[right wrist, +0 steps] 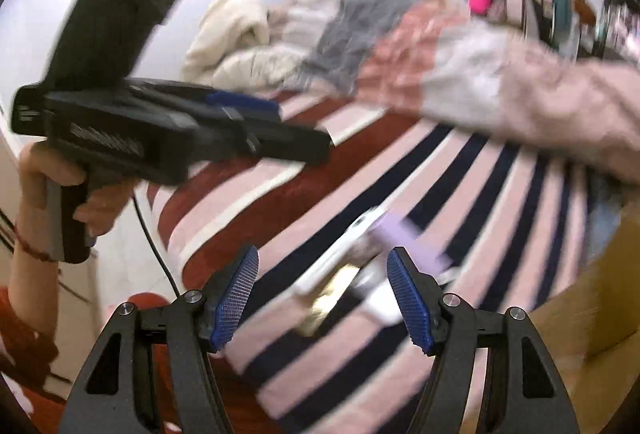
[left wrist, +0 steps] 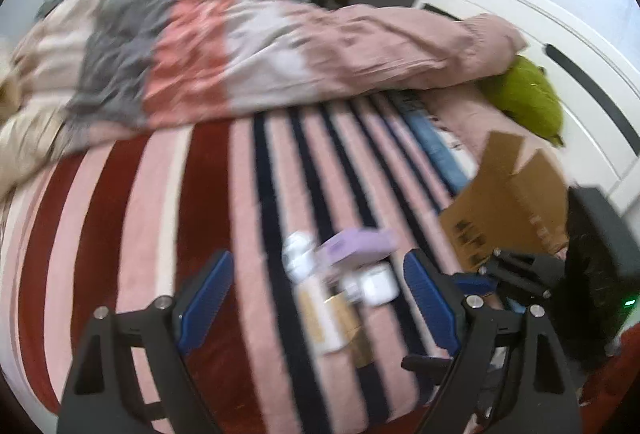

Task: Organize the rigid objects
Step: 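Grasp the gold bar with the right gripper and lift it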

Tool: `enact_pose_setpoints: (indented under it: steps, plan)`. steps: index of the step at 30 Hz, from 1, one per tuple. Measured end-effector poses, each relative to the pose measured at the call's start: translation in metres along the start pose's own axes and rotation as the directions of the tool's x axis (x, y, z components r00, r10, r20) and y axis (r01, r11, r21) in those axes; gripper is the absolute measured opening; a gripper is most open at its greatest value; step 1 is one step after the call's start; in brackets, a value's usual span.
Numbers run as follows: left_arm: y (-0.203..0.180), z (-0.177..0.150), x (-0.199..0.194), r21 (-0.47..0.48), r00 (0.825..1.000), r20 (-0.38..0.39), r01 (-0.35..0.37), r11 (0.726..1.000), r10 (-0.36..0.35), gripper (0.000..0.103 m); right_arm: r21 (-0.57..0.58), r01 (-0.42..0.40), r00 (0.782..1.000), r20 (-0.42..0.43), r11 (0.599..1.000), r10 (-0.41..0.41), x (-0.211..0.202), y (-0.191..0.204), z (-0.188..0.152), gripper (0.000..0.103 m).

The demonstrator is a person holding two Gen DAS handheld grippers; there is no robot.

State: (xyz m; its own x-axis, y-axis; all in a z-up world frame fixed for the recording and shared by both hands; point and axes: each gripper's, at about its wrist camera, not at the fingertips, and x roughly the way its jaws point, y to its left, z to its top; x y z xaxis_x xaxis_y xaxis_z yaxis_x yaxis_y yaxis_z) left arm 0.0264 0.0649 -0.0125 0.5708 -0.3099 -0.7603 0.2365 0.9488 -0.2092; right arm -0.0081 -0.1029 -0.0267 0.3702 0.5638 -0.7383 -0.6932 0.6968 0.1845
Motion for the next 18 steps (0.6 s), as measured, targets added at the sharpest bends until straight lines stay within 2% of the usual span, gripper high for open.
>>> enact_pose_setpoints:
  steps: [3,7,8,10,12,13,18]
  plan:
    - [0.019,-0.024,0.011,-0.039,1.000,-0.022,-0.023,0.999,0.022,0.085,0.078,0.018,0.996,-0.086,0.997,-0.011,0.045,0.002,-0.021,0.062]
    - [0.031,-0.045,0.022,-0.067,0.999,-0.048,-0.030,0.997,0.027,0.085,0.148,0.121,0.982,-0.163,0.982,-0.096,0.092,-0.002,-0.049,0.043]
    - [0.031,-0.048,0.023,-0.068,0.998,-0.050,-0.029,0.997,0.025,0.085,0.176,0.127,0.980,-0.174,0.976,-0.096,0.100,-0.004,-0.054,0.040]
    - [0.034,-0.051,0.024,-0.065,0.999,-0.050,-0.026,0.998,0.023,0.085,0.227,0.121,0.979,-0.189,0.966,-0.078,0.110,-0.009,-0.060,0.025]
    - [0.035,-0.051,0.024,-0.063,0.999,-0.047,-0.021,0.998,0.018,0.085,0.217,0.133,0.978,-0.189,0.967,-0.092,0.110,-0.009,-0.058,0.015]
    - [0.035,-0.051,0.023,-0.059,0.999,-0.045,-0.018,0.998,0.016,0.085,0.187,0.146,0.974,-0.200,0.971,-0.108,0.108,-0.009,-0.054,0.014]
    - [0.031,-0.051,0.024,-0.042,0.999,-0.045,-0.009,0.999,0.007,0.085,0.065,0.159,0.951,-0.278,0.985,-0.135,0.098,-0.011,-0.057,0.014]
